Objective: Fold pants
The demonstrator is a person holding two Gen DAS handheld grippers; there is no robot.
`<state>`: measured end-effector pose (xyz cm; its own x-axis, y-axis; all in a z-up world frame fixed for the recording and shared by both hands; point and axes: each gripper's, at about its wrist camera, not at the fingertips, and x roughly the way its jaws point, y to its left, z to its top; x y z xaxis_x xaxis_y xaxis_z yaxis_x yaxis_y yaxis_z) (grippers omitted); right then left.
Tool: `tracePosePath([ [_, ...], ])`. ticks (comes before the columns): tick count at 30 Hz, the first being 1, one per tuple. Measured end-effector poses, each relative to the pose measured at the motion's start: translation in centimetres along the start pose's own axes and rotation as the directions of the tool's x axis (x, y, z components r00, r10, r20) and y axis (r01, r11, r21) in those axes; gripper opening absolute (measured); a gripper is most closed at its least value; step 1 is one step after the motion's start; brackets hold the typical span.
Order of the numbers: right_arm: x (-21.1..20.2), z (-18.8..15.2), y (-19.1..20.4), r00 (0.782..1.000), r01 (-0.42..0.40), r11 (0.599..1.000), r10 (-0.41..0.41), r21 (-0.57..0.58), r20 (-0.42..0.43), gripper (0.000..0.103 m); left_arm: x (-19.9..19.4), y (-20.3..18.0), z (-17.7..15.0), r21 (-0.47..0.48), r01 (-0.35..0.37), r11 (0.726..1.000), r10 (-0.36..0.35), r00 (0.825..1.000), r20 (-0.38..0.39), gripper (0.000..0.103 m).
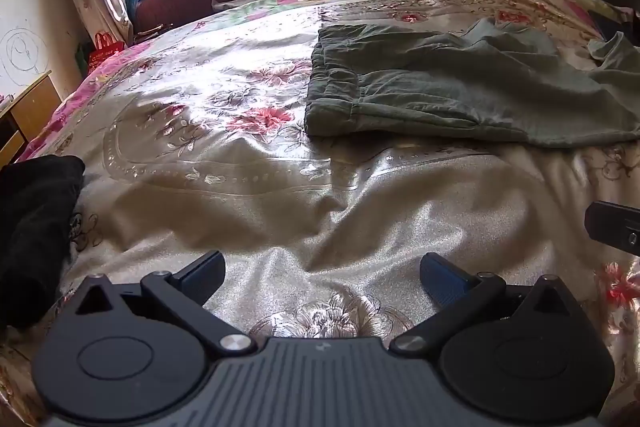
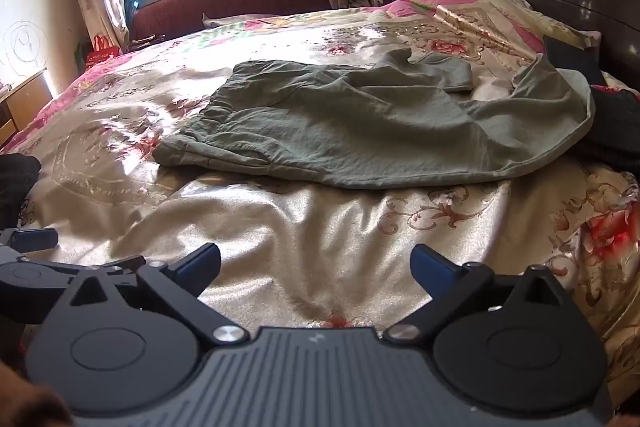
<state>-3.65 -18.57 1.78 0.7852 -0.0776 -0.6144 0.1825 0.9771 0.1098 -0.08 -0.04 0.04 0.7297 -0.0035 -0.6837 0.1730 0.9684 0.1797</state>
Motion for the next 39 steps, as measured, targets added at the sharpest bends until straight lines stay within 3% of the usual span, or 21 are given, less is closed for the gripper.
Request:
tracePosePath([
  [39,0.5,-0.1,0.2,1.000,-0.001,1.000,0.000,-0.012,-0.023,0.100,0.3,-0.1,-0.2,0.007,0.028,1.000,-0.028,1.000,-0.004,0.103],
])
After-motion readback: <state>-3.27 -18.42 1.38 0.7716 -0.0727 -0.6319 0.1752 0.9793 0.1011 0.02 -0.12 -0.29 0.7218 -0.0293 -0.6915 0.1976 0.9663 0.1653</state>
